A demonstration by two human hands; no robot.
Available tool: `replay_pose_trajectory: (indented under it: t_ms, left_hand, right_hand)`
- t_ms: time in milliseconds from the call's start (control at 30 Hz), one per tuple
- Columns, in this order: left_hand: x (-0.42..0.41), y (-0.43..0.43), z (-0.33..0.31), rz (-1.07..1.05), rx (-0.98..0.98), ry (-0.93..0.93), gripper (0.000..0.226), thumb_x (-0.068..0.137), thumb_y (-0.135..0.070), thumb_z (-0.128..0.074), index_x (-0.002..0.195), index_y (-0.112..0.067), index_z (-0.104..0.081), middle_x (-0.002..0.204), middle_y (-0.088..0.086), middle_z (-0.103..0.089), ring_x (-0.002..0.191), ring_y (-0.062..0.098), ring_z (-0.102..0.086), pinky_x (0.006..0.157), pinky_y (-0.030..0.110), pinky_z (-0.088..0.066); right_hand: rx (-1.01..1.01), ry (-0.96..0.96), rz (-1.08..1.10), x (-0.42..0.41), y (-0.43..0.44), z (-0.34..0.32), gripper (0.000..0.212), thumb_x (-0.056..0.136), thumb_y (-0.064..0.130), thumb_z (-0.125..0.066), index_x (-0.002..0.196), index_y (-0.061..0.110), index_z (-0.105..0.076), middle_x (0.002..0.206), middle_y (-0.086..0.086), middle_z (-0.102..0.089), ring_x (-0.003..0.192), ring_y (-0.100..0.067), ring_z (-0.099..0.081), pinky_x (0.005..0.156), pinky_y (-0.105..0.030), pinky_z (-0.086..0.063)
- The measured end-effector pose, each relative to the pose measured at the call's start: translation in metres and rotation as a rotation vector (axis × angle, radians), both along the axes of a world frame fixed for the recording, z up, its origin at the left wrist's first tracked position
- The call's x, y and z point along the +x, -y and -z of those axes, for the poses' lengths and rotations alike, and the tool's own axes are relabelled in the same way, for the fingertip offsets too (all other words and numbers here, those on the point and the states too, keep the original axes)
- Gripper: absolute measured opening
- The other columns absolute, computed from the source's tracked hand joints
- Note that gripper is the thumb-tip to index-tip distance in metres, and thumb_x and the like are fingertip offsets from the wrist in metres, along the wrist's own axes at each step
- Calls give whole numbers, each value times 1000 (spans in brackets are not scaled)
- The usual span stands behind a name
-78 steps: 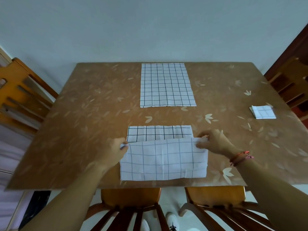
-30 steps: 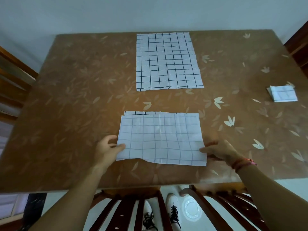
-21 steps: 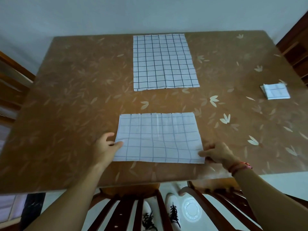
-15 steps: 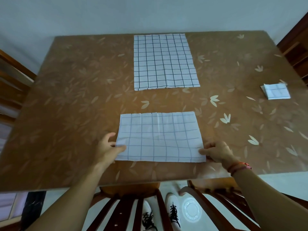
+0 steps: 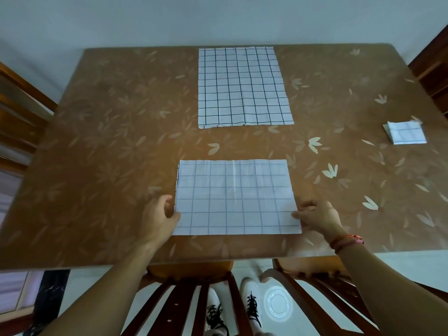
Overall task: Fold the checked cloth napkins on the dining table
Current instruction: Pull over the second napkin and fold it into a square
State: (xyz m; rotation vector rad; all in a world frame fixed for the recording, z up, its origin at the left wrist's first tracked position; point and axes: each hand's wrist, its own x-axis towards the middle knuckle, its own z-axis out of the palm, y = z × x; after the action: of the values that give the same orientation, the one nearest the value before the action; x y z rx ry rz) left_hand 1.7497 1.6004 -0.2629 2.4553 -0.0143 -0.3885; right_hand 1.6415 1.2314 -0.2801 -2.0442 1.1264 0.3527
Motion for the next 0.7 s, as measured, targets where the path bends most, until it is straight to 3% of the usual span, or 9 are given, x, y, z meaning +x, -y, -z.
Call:
replay_pose_trajectory:
  t_ms: [167, 267, 333, 400, 500, 700]
  left_hand:
    - [-21, 29, -2, 386, 88, 145, 37, 94, -19, -56, 131, -13, -54, 131, 1, -50, 126, 17, -39, 103, 31, -39]
    - [-47, 51, 5, 637, 122, 173, 40, 97, -25, -47, 136, -14, -51, 143, 5, -42, 137, 21, -30, 111, 43, -35]
    - [-65, 60, 14, 754, 225, 185, 48, 97, -33, -44, 142, -16, -43, 155, 9, -28, 145, 29, -18, 117, 49, -25]
    - [-77, 64, 23, 800, 334, 171, 56, 96, -40, -44, 147, -18, -34, 160, 11, -17, 148, 33, -9, 117, 51, -19]
    - [-87, 57, 30, 791, 423, 129, 62, 95, -44, -41, 150, -18, -29, 160, 13, -14, 147, 35, -9, 116, 54, -20]
    - [-90, 44, 32, 769, 477, 119, 60, 89, -42, -44, 141, -13, -45, 153, 17, -32, 141, 39, -30, 107, 54, -33]
  right_hand:
    - [-219, 45, -190, 4, -17, -18, 34, 84, 33, -70, 111, 14, -62, 93, -3, -68, 91, -24, -62, 76, -34, -52]
    - [-282, 111, -391, 2, -42, -18, 46, 90, 35, -63, 131, 16, -53, 125, -10, -57, 113, -26, -55, 92, -39, -51]
    - [-320, 142, -582, -4, -65, -15, 56, 92, 37, -60, 142, 18, -44, 142, -14, -45, 129, -29, -44, 104, -42, -44]
    - [-345, 137, -784, -10, -89, -9, 65, 93, 40, -57, 150, 20, -32, 157, -16, -26, 144, -32, -26, 114, -47, -31]
    - [-358, 93, -967, -20, -113, 3, 71, 96, 45, -49, 155, 19, -18, 164, -17, -3, 151, -33, -3, 120, -46, -18]
    - [-391, 92, -1023, -35, -123, 18, 74, 93, 53, -44, 154, 18, -21, 163, -20, -5, 151, -36, -5, 118, -47, -20]
